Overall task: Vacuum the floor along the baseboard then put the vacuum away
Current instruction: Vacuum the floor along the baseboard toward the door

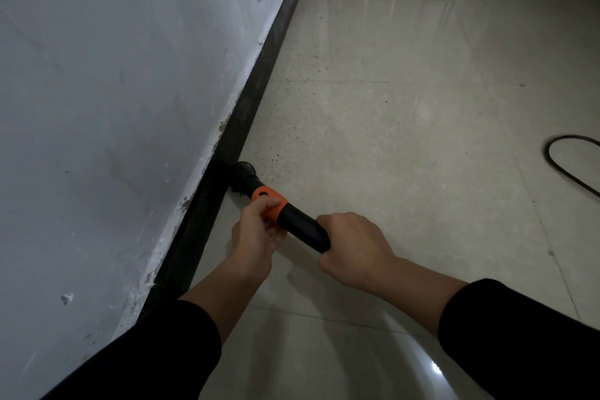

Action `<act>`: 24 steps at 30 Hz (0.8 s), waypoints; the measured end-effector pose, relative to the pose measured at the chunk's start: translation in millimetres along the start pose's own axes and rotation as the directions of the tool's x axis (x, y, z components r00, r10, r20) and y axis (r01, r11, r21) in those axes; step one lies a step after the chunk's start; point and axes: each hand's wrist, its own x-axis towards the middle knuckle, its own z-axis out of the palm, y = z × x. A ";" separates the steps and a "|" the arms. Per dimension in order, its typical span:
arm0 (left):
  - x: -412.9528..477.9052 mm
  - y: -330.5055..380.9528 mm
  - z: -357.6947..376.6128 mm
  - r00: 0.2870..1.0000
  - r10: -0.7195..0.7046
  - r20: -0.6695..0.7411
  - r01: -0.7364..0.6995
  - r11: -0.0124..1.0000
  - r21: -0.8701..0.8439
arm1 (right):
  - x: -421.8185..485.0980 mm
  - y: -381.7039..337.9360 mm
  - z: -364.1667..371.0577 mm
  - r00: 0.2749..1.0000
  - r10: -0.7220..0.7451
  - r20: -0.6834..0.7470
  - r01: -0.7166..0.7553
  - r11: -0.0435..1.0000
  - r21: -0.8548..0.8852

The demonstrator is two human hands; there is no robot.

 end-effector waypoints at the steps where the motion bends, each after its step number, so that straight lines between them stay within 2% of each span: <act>1: 2.2 0.9 1.0 1.000 0.002 -0.004 -0.002 1.000 0.000 | 1.7 -0.5 -0.4 1.000 0.005 -0.003 -0.005 1.000 0.001; 24: 0.1 -6.3 19.3 1.000 0.003 0.021 -0.004 0.998 0.057 | -8.7 10.2 -15.1 0.999 0.038 -0.028 -0.039 0.998 -0.040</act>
